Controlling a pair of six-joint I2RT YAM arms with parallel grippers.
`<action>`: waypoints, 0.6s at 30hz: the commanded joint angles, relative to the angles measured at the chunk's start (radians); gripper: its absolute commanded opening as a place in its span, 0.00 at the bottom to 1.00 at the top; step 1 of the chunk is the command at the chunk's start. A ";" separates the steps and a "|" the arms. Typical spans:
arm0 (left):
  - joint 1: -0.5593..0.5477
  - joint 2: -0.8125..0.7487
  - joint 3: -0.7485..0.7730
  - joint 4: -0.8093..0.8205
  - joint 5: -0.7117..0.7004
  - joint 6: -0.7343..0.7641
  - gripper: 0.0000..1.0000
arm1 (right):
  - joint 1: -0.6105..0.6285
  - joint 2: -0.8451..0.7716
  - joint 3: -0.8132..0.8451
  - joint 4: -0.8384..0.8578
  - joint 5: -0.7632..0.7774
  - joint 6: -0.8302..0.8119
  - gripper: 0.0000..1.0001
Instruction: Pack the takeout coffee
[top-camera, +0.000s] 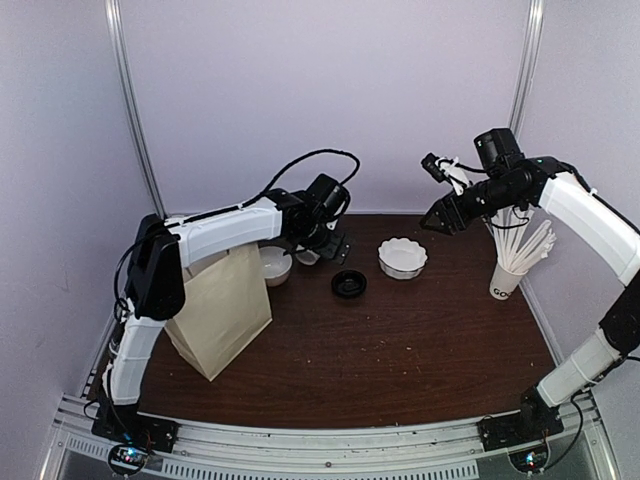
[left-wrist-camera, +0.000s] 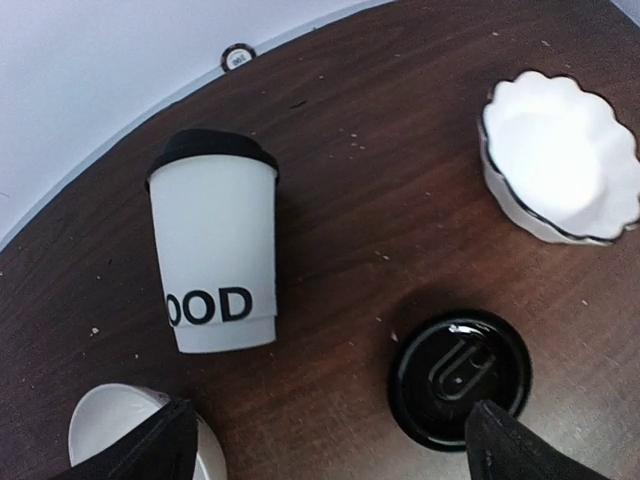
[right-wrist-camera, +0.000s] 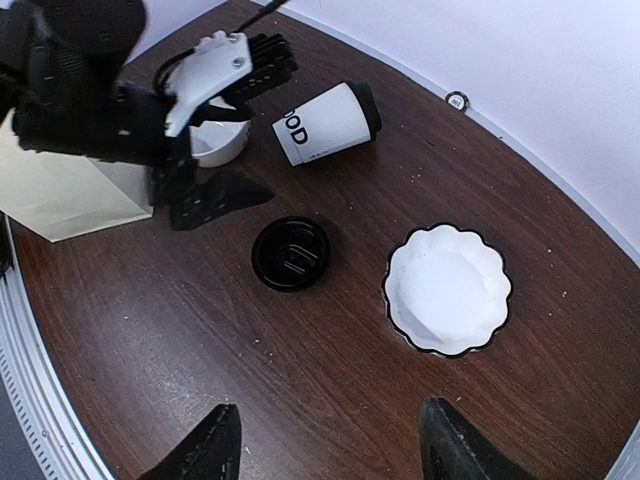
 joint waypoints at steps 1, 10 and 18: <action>0.018 0.061 0.098 0.054 0.004 -0.049 0.98 | -0.002 -0.038 -0.012 0.031 -0.060 0.022 0.64; 0.036 0.183 0.175 0.095 -0.090 -0.060 0.98 | -0.001 -0.027 -0.025 0.047 -0.118 0.036 0.64; 0.004 0.054 0.138 0.104 -0.095 0.056 0.96 | -0.002 0.000 -0.035 0.047 -0.148 0.032 0.64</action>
